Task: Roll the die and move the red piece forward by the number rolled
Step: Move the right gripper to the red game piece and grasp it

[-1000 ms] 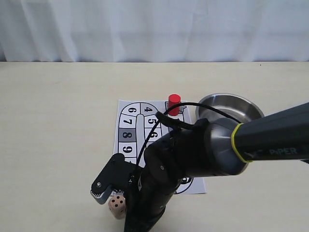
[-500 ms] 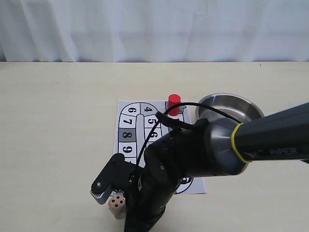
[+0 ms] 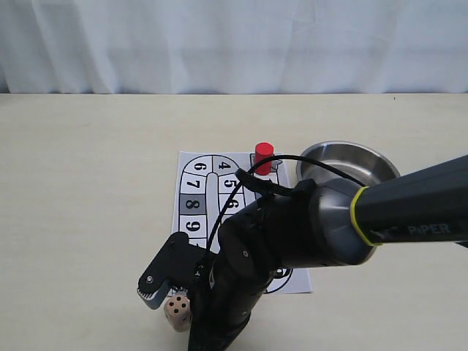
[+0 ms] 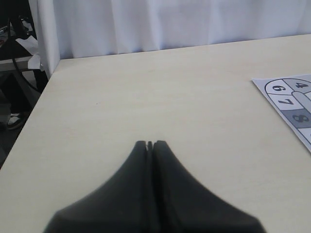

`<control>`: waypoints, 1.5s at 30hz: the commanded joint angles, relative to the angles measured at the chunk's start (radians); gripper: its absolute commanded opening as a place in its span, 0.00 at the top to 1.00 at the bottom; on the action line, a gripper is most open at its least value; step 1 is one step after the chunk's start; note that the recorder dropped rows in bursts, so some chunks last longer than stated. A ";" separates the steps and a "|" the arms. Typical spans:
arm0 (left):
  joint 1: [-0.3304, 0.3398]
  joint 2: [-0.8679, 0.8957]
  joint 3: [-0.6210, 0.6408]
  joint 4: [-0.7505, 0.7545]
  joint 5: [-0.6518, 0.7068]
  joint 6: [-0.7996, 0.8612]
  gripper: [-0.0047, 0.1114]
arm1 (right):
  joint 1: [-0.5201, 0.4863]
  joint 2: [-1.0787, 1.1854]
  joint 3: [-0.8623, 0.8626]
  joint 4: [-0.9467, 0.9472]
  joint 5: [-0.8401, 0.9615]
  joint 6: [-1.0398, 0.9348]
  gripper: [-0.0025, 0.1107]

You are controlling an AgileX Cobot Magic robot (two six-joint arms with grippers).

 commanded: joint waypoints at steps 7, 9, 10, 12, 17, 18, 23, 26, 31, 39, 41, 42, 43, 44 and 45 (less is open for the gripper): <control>0.000 0.000 0.002 -0.005 -0.010 -0.004 0.96 | -0.002 -0.040 -0.004 -0.008 0.045 -0.006 0.94; 0.000 0.000 0.002 -0.005 -0.010 -0.004 0.96 | -0.004 -0.064 -0.004 -0.006 0.039 0.002 0.94; 0.000 0.000 0.002 -0.005 -0.010 -0.004 0.96 | -0.004 -0.083 -0.004 -0.006 0.039 0.014 0.94; 0.000 0.000 0.002 -0.005 -0.010 -0.004 0.96 | -0.004 -0.111 -0.004 -0.006 0.039 0.014 0.94; 0.000 0.000 0.002 -0.005 -0.010 -0.004 0.96 | -0.030 -0.179 -0.004 -0.008 0.039 0.035 0.94; 0.000 0.000 0.002 -0.005 -0.010 -0.004 0.96 | -0.046 -0.190 -0.004 -0.008 0.039 0.050 0.94; 0.000 0.000 0.002 -0.005 -0.010 -0.004 0.96 | -0.154 -0.230 -0.004 -0.006 0.021 0.093 0.94; 0.000 0.000 0.002 -0.005 -0.010 -0.004 0.96 | -0.236 -0.236 -0.004 -0.006 -0.011 0.162 0.94; 0.000 0.000 0.002 -0.005 -0.010 -0.004 0.96 | -0.350 -0.236 -0.004 -0.004 -0.093 0.202 0.93; 0.000 0.000 0.002 -0.005 -0.010 -0.004 0.96 | -0.423 -0.236 -0.004 -0.004 -0.127 0.204 0.56; 0.000 0.000 0.002 -0.005 -0.010 -0.004 0.96 | -0.430 -0.236 -0.013 0.000 -0.157 0.215 0.47; 0.000 0.000 0.002 -0.005 -0.010 -0.004 0.96 | -0.434 -0.229 -0.045 0.000 -0.149 0.225 0.47; 0.000 0.000 0.002 -0.005 -0.010 -0.004 0.96 | -0.441 -0.221 -0.067 0.000 -0.140 0.235 0.47; 0.000 0.000 0.002 -0.005 -0.010 -0.004 0.96 | -0.444 -0.201 -0.114 0.000 -0.138 0.249 0.47; 0.000 0.000 0.002 -0.005 -0.010 -0.004 0.96 | -0.444 -0.190 -0.135 0.000 -0.138 0.250 0.47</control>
